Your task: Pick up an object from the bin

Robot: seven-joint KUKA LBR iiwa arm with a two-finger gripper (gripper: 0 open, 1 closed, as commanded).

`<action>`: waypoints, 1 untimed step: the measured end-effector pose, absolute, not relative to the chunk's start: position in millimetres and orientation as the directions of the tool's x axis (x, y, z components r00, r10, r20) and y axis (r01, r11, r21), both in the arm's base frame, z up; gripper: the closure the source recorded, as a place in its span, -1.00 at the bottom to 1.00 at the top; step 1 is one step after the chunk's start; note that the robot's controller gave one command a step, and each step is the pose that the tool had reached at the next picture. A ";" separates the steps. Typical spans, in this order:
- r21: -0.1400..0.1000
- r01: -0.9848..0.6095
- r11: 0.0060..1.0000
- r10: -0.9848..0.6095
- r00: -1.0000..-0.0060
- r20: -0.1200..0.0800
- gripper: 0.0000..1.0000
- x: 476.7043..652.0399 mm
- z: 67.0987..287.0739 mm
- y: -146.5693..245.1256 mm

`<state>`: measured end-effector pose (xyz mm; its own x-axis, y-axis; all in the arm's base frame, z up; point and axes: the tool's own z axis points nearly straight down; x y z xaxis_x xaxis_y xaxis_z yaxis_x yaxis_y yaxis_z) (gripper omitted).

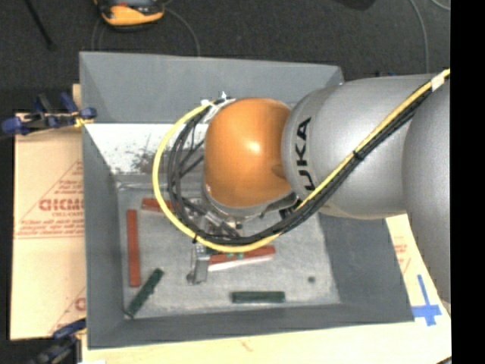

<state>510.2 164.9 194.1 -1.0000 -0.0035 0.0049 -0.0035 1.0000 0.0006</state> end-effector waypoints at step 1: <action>0.002 0.000 1.000 0.000 -1.000 -0.003 -1.00 512.0 198.0 164.2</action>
Offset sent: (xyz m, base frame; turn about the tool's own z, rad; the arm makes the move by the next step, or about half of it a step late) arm -0.0142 0.0245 -0.1241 -0.2887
